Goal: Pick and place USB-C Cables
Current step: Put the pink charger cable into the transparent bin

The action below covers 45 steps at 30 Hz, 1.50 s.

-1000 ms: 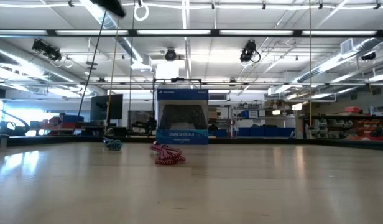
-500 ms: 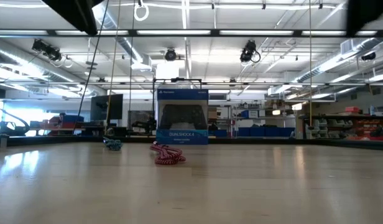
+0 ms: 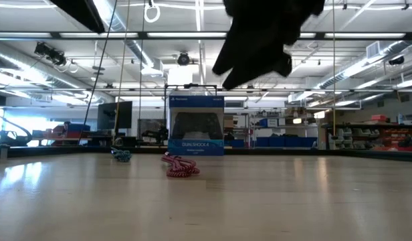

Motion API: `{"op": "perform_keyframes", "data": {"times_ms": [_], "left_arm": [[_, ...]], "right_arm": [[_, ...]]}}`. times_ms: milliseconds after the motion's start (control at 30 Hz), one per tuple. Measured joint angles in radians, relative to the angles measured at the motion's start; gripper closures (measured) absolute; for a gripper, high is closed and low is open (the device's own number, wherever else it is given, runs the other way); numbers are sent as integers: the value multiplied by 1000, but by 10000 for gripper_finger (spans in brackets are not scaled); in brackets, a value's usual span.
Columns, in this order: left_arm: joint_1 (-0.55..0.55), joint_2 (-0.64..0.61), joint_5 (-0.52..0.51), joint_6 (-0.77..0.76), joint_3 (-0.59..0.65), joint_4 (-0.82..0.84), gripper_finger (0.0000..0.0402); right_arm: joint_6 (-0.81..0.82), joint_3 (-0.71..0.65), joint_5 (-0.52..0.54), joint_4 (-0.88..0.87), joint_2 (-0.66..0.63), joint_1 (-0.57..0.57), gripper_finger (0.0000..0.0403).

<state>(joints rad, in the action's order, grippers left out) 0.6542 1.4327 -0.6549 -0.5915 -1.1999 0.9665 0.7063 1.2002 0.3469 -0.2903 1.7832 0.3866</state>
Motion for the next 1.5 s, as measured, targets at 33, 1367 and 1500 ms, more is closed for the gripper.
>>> {"op": "perform_keyframes", "data": {"times_ms": [33,1367,1500], "left_arm": [[12,-6,-18,0,0,0,294],[35,-98,-124,26,0,-156,294],[34,-98,-160,39,0,-200,294]], "right_arm": [[-7,-31,-12,53,0,-14,222],[-270,314,-136,-151,405,-105,390],[-265,316,-136,-180,404,-105,390]]}}
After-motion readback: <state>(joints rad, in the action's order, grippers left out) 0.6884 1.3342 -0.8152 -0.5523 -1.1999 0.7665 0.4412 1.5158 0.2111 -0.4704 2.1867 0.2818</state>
